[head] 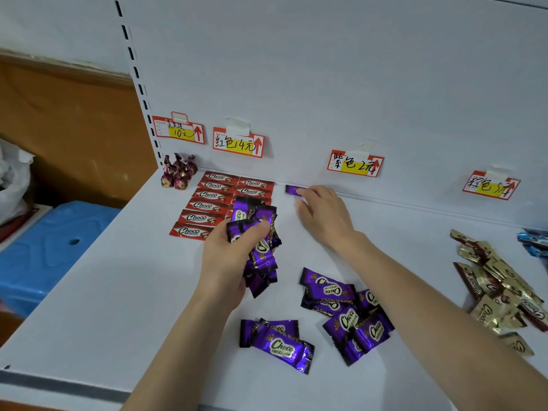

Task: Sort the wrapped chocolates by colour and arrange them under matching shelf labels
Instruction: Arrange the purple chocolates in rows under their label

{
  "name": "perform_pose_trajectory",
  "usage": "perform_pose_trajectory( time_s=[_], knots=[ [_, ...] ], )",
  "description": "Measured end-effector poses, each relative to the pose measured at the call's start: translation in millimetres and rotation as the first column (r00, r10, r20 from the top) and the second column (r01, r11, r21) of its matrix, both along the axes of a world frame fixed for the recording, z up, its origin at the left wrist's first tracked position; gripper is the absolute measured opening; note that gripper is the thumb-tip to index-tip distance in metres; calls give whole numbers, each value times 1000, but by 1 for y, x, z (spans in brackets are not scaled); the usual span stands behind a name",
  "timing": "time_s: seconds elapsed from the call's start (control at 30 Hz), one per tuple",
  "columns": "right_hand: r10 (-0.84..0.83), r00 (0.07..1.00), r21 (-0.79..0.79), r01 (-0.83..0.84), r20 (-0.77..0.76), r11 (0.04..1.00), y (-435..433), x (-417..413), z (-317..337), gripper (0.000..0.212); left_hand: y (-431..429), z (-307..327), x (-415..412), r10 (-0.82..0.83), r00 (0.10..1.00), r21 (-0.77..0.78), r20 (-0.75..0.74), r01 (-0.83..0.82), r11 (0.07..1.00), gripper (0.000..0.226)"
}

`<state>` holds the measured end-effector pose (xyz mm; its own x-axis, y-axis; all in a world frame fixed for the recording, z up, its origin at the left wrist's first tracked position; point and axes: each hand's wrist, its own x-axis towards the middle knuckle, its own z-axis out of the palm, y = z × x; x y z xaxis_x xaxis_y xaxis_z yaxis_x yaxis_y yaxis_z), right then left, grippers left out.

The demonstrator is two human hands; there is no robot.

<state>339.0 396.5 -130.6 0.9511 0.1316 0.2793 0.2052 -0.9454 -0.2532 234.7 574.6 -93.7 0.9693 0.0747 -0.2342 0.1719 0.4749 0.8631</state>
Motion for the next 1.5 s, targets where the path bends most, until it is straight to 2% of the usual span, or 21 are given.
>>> perform_pose_trajectory(
  time_s=[0.33,0.43,0.47,0.53,0.6,0.7,0.9,1.1,1.23,1.27,1.3,1.4,1.5],
  knots=[
    [54,998,20,-54,-22,998,-1,-4,4,34,-3,2,0,-12,1000,-33,-2,12,999,22],
    [48,999,221,-45,-11,974,1,-20,23,32,-5,8,-3,-28,1000,-60,-4,28,998,25],
    [52,998,341,-41,-21,939,3,-29,34,28,-5,11,-4,-33,999,-71,3,33,997,27],
    [114,991,593,-49,-73,804,5,-56,57,14,-7,16,-9,-27,999,-97,20,28,995,28],
    [192,978,717,-74,-85,693,8,-91,77,14,-11,21,-16,3,1000,-144,23,0,990,25],
    [202,978,732,-93,-61,675,16,-142,88,9,-22,27,-30,69,998,-190,0,-67,979,23],
    [88,993,787,8,-79,616,33,-184,73,12,-45,33,-59,98,995,-216,-29,-102,971,24],
    [66,990,884,80,-124,461,29,-192,77,4,-52,36,-68,112,993,-218,-22,-114,969,37],
    [89,980,950,148,-178,275,31,-192,80,4,-54,33,-67,110,993,-207,33,-101,973,41],
    [80,979,949,158,-186,274,31,-192,80,4,-54,32,-66,111,993,-180,44,-102,978,42],
    [73,978,936,163,-195,313,31,-191,80,5,-52,31,-65,115,992,-145,55,-106,984,42],
    [88,972,858,149,-219,492,23,-186,84,10,-45,31,-59,99,989,-11,114,-99,995,42],
    [156,963,857,113,-219,503,11,-175,93,17,-40,30,-52,-8,978,137,210,-21,990,31]
  ],
)
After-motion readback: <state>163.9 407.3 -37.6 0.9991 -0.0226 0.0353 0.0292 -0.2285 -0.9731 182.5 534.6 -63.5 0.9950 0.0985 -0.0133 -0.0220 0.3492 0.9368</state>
